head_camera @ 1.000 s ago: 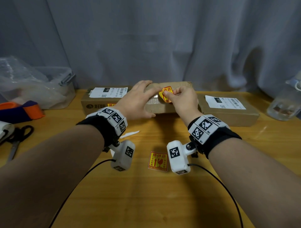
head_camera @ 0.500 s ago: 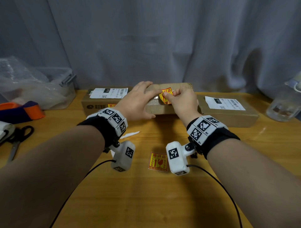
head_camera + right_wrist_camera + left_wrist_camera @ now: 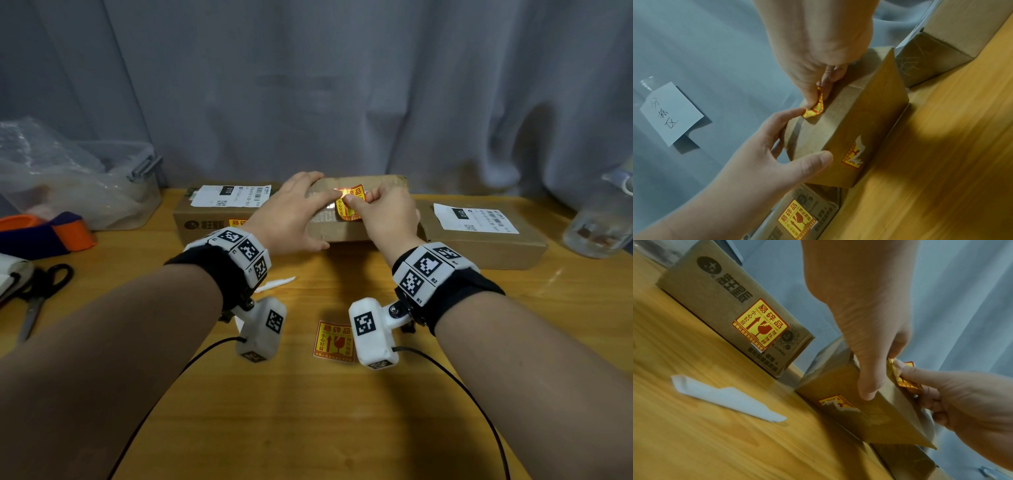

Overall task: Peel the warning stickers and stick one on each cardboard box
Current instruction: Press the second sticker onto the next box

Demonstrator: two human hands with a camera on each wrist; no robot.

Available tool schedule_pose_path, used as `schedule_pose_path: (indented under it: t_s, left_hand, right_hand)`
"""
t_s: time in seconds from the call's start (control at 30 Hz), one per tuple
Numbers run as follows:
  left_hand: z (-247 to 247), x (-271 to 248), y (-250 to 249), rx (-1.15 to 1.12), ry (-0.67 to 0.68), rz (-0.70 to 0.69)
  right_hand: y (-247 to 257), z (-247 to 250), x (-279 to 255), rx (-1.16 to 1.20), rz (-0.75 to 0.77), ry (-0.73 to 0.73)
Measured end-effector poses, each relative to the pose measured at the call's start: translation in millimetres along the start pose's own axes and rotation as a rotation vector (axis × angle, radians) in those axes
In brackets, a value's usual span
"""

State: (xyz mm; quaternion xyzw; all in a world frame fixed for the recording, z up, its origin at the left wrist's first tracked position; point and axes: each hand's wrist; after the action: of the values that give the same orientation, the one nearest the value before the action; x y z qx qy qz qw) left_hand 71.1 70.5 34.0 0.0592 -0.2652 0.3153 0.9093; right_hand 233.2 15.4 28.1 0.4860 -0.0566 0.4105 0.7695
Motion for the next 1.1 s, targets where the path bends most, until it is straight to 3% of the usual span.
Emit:
schedule_pose_path:
  t_s: [0.33,0.77,1.1]
  left_hand:
    - [-1.1,0.6,1.9,0.001,0.005,-0.013]
    - [4.2,2.2,7.8,0.071,0.074,-0.144]
    - [-1.9,2.2,4.8,0.094,0.031,-0.088]
  right_hand:
    - [-0.3,-1.0,1.9,-0.041,0.008,-0.004]
    - [2.7,3.4,1.7,-0.132,0.061,0.011]
    - [-16.6,17.3,7.6,-0.202,0.017,-0.008]
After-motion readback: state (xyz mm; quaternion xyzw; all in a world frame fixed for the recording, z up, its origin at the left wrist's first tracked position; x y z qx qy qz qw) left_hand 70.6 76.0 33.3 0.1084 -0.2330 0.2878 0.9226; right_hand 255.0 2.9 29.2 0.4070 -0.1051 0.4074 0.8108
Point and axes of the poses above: each hand's wrist, its own x-axis towards the middle knuckle, its own z-axis out of the back of the hand, y = z × x, and after that the axes turned 13 degrees about -y, right-handed
